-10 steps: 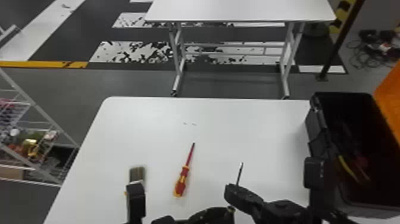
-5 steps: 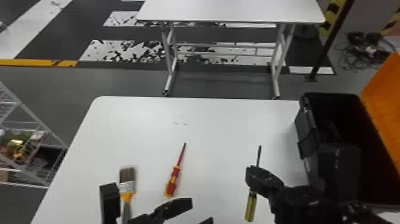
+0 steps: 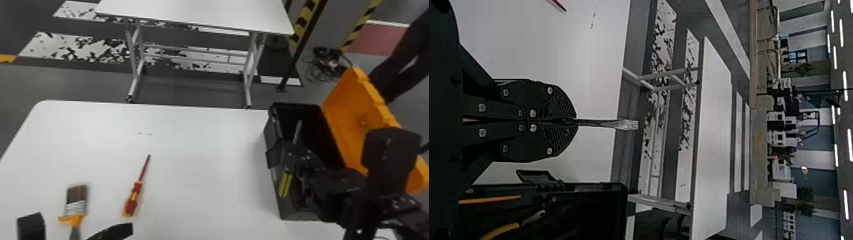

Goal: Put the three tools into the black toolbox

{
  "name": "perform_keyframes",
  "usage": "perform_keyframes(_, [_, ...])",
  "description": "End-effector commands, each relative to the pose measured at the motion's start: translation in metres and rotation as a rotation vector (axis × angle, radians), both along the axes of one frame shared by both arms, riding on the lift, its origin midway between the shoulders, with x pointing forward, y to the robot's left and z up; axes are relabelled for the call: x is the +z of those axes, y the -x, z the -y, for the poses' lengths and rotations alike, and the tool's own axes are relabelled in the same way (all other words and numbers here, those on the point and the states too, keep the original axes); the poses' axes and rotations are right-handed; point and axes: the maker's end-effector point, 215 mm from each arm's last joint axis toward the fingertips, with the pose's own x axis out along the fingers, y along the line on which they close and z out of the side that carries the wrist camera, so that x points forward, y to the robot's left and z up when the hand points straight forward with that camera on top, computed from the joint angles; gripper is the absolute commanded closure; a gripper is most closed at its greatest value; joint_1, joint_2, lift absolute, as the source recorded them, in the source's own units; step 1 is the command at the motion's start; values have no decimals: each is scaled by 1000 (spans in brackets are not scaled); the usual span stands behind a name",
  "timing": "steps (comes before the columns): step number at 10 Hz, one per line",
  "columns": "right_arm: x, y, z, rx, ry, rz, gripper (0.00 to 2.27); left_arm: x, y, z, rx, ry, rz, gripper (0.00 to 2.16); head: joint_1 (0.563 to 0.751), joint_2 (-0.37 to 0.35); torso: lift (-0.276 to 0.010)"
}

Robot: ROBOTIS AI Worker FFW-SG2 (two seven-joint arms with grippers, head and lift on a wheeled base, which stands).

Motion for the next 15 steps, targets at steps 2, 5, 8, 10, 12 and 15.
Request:
perform_keyframes(2, [9, -28, 46, -25, 102, 75, 2240, -6, 10, -7, 0, -17, -20, 29, 695, -231, -51])
perform_keyframes(5, [-13, -50, 76, -30, 152, 96, 2240, -6, 22, -19, 8, -38, -35, 29, 695, -290, -51])
perform_keyframes(8, [-38, -62, 102, -13, 228, 98, 2240, -5, 25, -24, 22, -48, -38, 29, 695, -305, -51])
perform_keyframes(10, [-57, -64, 123, -31, 285, 75, 2243, -7, 25, -24, 25, -46, -42, 29, 695, -333, -51])
perform_keyframes(12, [-78, -63, 136, -36, 286, 38, 2243, -7, 24, -24, 27, -46, -42, 29, 695, -350, -51])
perform_keyframes(15, [-82, -59, 134, -52, 214, 20, -1, -8, 22, -26, 32, -50, -39, 29, 695, -350, -51])
